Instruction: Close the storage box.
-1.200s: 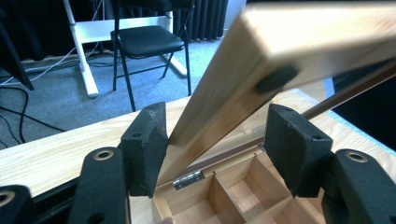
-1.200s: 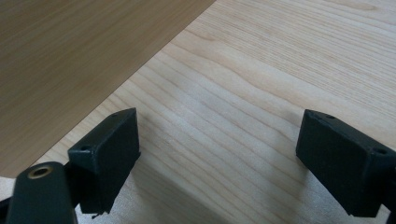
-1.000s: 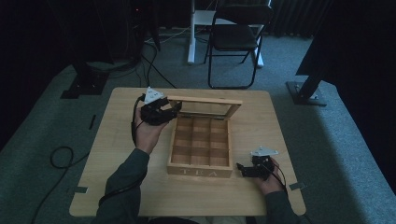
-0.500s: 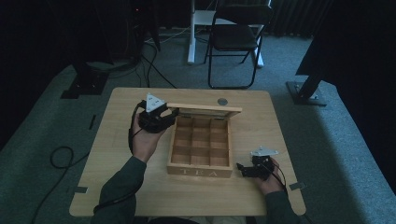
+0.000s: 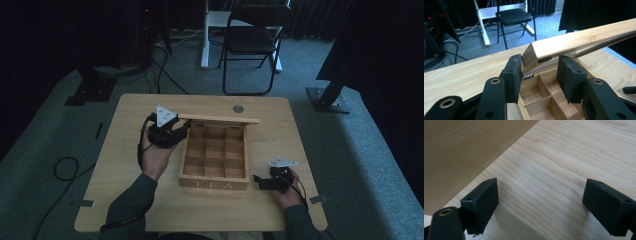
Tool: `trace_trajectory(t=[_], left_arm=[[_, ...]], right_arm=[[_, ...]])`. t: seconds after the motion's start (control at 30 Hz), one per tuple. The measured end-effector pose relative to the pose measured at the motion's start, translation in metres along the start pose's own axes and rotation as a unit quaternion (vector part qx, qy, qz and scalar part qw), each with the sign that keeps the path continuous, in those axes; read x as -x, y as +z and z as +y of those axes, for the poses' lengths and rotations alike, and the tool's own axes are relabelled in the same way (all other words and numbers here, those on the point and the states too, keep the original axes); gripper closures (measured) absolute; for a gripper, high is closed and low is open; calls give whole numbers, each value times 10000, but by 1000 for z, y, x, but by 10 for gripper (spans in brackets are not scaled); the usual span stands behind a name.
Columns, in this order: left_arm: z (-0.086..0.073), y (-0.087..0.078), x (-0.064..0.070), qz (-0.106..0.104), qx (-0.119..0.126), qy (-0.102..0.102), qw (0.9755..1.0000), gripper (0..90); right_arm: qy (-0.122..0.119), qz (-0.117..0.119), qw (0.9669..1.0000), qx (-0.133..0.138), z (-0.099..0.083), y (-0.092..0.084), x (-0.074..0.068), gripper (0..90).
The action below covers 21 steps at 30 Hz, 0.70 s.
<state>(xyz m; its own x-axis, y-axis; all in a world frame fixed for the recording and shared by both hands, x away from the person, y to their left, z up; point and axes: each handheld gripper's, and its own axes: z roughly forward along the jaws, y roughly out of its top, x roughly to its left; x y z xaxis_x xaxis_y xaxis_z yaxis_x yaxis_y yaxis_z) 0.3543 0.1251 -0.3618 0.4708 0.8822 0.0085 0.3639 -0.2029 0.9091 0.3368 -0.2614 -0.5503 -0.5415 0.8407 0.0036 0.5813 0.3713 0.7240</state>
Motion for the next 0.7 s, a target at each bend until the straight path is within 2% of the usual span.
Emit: trace_trajectory(t=[0.37, 0.7], left_arm=[[-12, -8, 8, 82, -112, 115, 9998, 555], [-26, -13, 14, 128, -121, 57, 9998, 556]], right_arm=[[-2, 6, 10000, -6, 0, 0, 0, 130], [4, 20, 10000, -11, 1, 0, 0, 130]])
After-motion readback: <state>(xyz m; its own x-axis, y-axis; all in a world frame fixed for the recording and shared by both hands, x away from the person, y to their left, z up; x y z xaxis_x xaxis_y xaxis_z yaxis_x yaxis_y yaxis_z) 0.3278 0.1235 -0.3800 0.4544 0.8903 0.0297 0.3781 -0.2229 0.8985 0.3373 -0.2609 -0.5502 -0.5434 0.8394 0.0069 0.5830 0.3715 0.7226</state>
